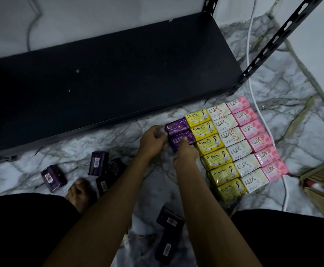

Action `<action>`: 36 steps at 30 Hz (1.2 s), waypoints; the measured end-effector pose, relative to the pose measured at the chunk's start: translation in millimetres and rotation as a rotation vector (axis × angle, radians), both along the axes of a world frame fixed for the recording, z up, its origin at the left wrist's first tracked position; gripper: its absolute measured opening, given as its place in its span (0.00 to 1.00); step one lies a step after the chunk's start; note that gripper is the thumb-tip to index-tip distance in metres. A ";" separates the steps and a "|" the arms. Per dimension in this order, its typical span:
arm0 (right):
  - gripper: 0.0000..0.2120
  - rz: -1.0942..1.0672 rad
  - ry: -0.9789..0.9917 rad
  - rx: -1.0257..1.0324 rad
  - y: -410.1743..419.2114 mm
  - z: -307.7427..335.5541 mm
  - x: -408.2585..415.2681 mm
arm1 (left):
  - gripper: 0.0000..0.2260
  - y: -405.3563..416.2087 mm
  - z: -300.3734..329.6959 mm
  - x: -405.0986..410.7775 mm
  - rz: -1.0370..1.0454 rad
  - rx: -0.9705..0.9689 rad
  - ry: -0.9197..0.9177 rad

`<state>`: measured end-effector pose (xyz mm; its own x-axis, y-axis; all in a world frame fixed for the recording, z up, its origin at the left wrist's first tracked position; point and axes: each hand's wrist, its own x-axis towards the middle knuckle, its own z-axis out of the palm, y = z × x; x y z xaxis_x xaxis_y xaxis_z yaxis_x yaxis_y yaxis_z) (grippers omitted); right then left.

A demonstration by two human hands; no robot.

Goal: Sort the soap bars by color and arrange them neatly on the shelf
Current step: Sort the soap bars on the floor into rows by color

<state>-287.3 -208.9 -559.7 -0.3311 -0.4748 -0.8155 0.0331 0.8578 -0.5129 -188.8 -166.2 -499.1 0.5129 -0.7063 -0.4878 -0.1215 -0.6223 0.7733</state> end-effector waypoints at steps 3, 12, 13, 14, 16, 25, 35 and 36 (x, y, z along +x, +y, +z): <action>0.33 0.093 0.067 -0.022 27.0 17.0 -11.9 | 0.11 48.0 7.4 1.2 0.066 -0.020 -0.072; 0.13 0.841 0.076 -0.106 173.6 38.7 -4.7 | 0.08 210.8 5.8 30.8 0.350 0.194 -0.221; 0.15 0.938 0.056 -0.105 188.4 42.7 -3.1 | 0.06 225.0 4.7 37.5 0.359 0.234 -0.255; 0.17 1.008 0.050 -0.126 202.8 42.7 -1.0 | 0.04 239.7 -1.1 44.7 0.324 0.281 -0.281; 0.25 1.150 0.109 -0.186 226.3 44.3 7.3 | 0.07 261.9 -8.1 54.2 0.200 0.361 -0.257; 0.12 1.372 0.232 -0.230 238.0 43.2 3.5 | 0.19 289.5 -17.8 16.9 0.178 0.255 -0.014; 0.06 0.814 -0.321 -0.051 192.1 80.4 -60.8 | 0.14 255.1 5.5 4.8 0.359 0.154 0.453; 0.06 0.771 -0.375 -0.053 187.9 87.3 -64.4 | 0.14 249.1 8.4 3.7 0.336 0.151 0.459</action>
<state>-351.7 -21.0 -472.4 0.3865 -0.4971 -0.7768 -0.3738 0.6856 -0.6247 -185.0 82.9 -490.7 0.4093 -0.4465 -0.7957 0.4278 -0.6763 0.5996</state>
